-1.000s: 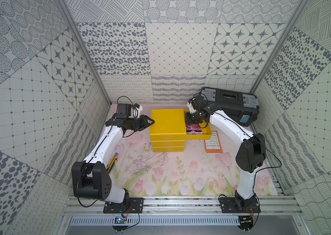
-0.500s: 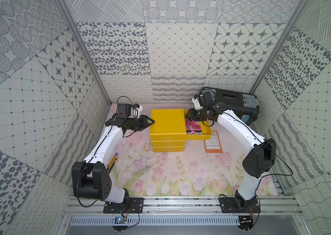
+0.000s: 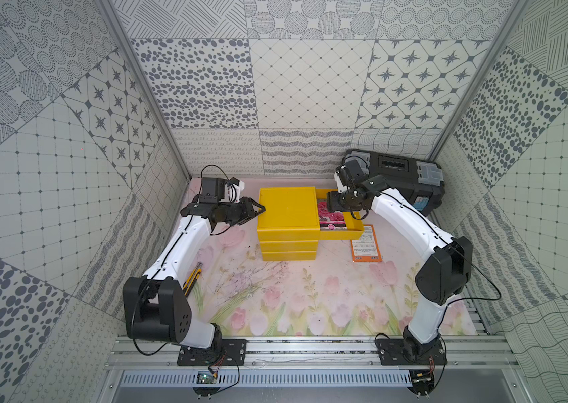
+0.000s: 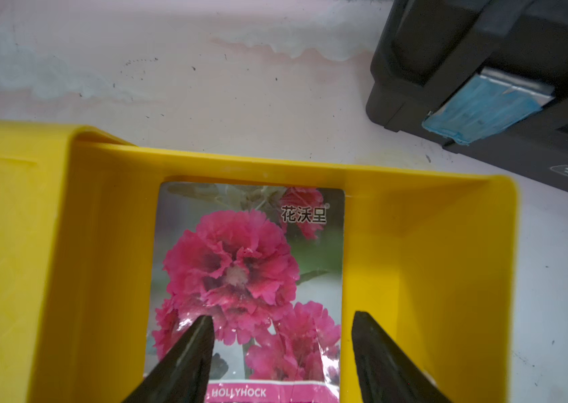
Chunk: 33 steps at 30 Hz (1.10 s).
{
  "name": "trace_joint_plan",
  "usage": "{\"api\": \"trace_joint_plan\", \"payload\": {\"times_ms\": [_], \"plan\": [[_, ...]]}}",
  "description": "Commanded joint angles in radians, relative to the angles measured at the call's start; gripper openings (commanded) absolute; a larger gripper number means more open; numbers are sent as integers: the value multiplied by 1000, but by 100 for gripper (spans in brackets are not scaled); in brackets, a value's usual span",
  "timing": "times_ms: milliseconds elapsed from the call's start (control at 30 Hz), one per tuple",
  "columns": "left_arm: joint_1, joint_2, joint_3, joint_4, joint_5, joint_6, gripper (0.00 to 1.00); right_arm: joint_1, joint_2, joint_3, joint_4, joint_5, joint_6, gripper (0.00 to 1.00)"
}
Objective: Take the seed bags out of the drawer
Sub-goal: Pick up the seed packet from the drawer.
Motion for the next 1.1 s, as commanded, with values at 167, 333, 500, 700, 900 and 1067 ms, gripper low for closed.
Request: {"api": "trace_joint_plan", "payload": {"times_ms": [167,333,500,700,900,1067], "plan": [[8,3,-19,-154,-105,15,43,3,80,33,3,19,5,74],[7,4,-20,-154,-105,16,43,-9,86,29,24,-22,29,77],[8,4,-18,-154,-105,15,43,-12,95,41,31,-44,41,78],[7,2,-18,-153,-103,15,43,-14,109,48,32,-83,53,79],[7,3,-18,-151,-102,14,43,-17,105,40,59,-165,83,73],[7,1,-18,-153,-103,14,43,-27,83,16,106,-237,115,64]]}}
